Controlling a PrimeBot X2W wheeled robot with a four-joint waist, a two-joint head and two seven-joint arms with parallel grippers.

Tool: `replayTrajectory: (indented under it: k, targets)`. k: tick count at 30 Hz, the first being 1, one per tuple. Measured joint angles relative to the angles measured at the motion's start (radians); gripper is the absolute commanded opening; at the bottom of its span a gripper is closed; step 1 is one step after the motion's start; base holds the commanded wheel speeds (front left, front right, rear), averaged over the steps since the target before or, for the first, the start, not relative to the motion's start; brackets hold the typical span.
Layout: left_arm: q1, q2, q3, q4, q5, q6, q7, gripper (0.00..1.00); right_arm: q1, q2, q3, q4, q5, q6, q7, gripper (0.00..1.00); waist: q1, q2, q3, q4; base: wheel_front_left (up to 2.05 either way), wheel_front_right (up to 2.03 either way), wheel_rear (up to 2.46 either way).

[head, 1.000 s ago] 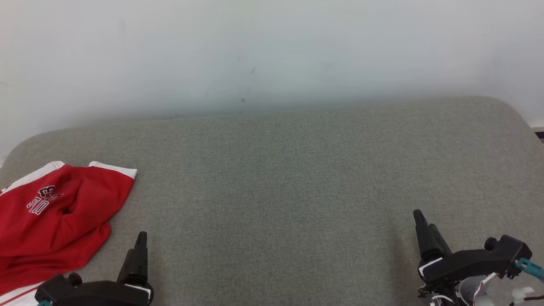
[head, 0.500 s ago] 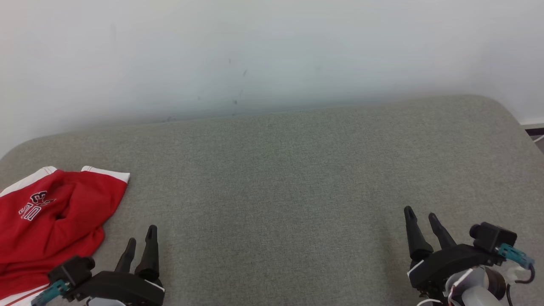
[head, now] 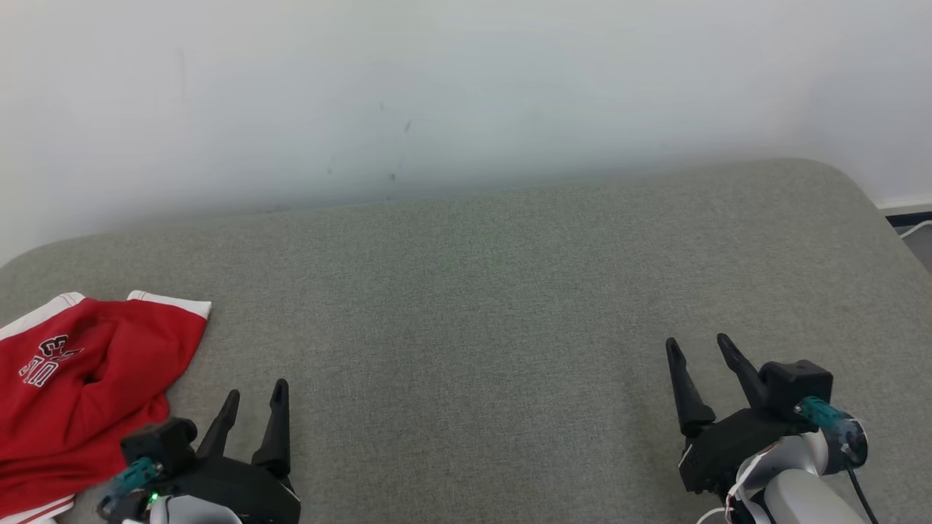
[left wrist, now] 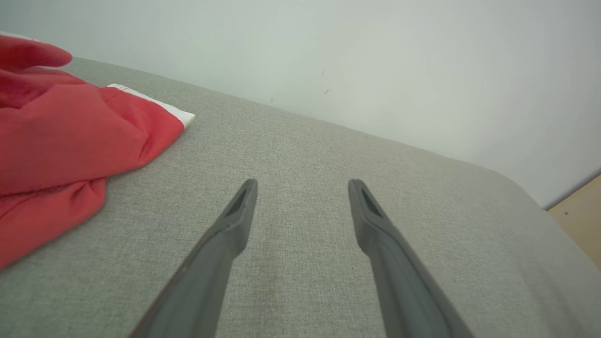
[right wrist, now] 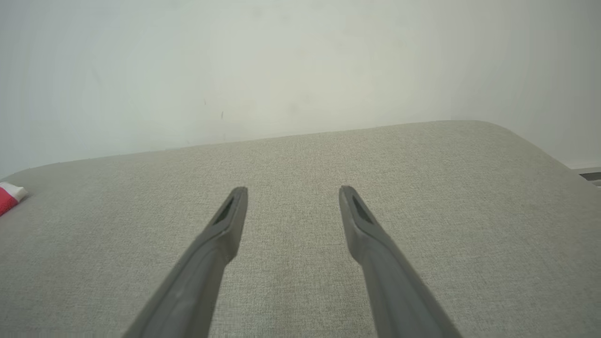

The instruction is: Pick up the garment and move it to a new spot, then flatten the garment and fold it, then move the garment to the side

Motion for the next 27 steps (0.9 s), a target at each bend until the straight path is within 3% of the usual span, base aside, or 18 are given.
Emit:
replayTrajectory:
  k: [16, 27]
  targets:
    - [-0.042, 0.012, -0.114, 0.099, 0.178, 0.035, -0.039, 1.00, -0.030, -0.036, 0.121, 0.046, -0.236, -0.040, -0.044, 1.00, 0.0000, 0.0000, -0.015, 0.008, 0.00, 0.00, 0.00]
    - [-0.059, 0.012, -0.133, 0.117, 0.202, 0.019, -0.039, 1.00, -0.024, -0.036, 0.106, 0.050, -0.232, -0.042, -0.048, 1.00, 0.0000, 0.0000, -0.027, 0.023, 0.00, 0.00, 0.00]
